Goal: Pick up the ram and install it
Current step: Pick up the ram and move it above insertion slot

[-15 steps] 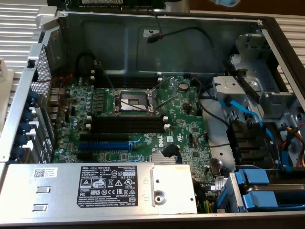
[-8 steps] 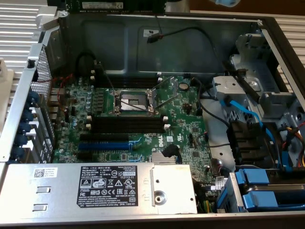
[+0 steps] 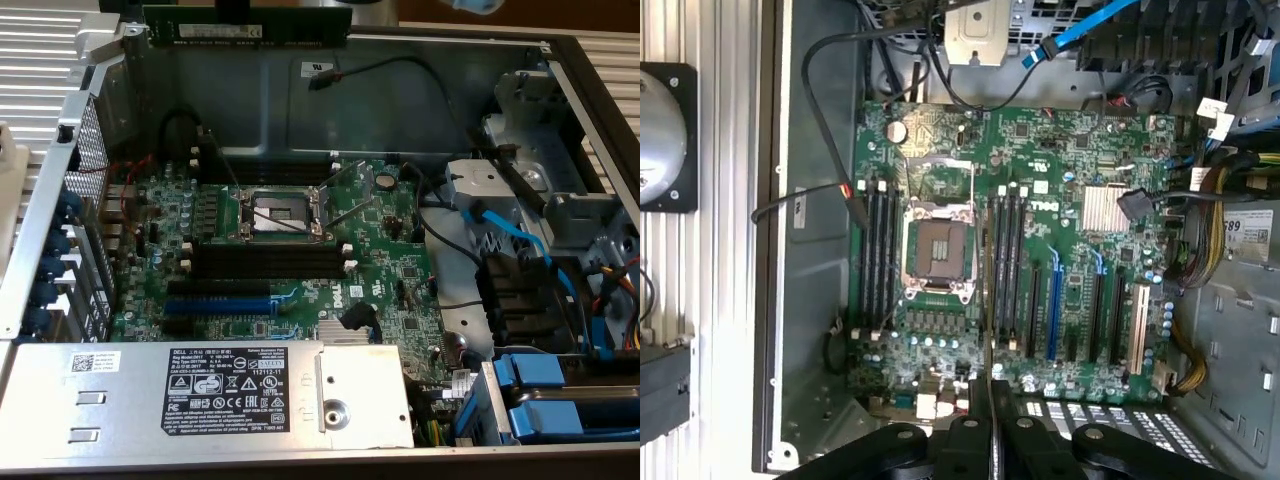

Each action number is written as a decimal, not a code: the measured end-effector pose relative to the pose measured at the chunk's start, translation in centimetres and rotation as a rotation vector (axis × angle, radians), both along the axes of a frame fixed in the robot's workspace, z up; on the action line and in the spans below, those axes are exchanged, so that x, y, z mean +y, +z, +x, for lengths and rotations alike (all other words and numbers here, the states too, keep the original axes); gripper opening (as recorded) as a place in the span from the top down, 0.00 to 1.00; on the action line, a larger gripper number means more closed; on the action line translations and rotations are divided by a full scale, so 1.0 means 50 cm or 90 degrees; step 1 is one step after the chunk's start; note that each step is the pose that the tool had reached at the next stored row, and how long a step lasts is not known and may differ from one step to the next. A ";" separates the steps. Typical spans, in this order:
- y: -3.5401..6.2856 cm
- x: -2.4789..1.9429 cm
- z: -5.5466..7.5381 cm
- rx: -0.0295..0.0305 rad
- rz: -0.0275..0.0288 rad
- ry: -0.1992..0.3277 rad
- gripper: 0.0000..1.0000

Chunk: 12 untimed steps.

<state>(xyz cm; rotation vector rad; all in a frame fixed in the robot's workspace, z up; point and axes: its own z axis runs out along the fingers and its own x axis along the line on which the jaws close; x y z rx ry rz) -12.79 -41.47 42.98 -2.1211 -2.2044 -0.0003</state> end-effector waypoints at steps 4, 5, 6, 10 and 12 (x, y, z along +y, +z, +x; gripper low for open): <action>-0.006 0.0000 0.015 0.0001 0.0004 -0.003 0.88; -0.007 0.0000 0.015 0.0000 0.0005 -0.003 0.88; -0.008 0.0001 0.015 0.0000 0.0004 -0.003 0.88; -0.018 0.0001 0.015 0.0001 0.0009 -0.004 0.88; -0.020 0.0001 0.015 0.0001 0.0010 -0.005 0.88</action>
